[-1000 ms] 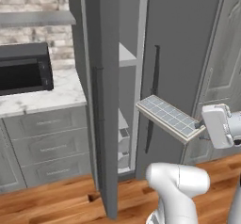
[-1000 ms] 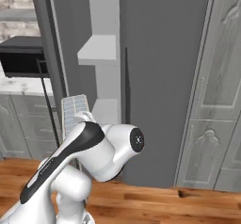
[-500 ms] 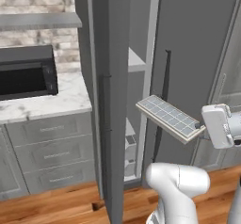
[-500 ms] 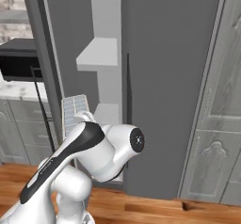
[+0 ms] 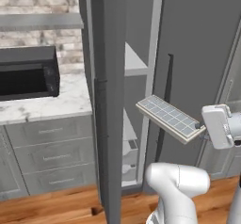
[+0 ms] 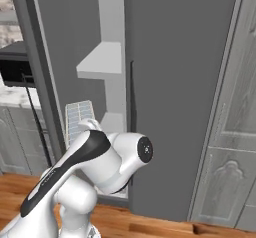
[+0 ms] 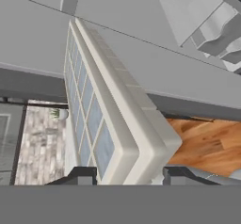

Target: The ice cube tray has been filled with water. Take the tray and place it in the freezer to make ice. Close the freezer door after placing the tray.

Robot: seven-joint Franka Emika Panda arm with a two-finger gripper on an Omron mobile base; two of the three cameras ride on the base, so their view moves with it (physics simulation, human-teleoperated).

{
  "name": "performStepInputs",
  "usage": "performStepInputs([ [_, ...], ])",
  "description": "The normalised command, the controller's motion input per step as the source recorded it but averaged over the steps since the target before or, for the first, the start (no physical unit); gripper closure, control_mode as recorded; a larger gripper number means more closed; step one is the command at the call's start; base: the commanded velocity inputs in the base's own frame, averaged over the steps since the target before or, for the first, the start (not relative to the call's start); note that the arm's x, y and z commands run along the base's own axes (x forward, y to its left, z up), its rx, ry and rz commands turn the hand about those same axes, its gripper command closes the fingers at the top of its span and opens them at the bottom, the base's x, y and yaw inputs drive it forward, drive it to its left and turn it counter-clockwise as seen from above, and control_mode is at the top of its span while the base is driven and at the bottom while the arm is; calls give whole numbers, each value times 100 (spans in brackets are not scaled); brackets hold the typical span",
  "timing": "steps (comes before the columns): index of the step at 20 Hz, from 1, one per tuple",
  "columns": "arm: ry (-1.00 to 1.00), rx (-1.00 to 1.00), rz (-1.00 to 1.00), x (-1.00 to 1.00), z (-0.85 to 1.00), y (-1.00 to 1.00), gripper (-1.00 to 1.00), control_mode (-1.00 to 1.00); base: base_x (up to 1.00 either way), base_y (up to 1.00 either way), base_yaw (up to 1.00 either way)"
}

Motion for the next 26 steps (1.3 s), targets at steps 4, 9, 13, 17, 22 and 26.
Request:
performStepInputs([
  [4,0,0,0,0,0,0,100,100,36,-41,19],
  [9,0,0,0,0,0,0,100,100,38,-15,18],
  [13,0,0,0,0,0,0,100,100,39,0,17],
  [17,0,0,0,0,0,0,100,100,36,0,15],
  [22,0,0,0,0,0,0,100,100,30,-1,15],
  [26,0,0,0,0,0,0,100,100,24,0,15],
])
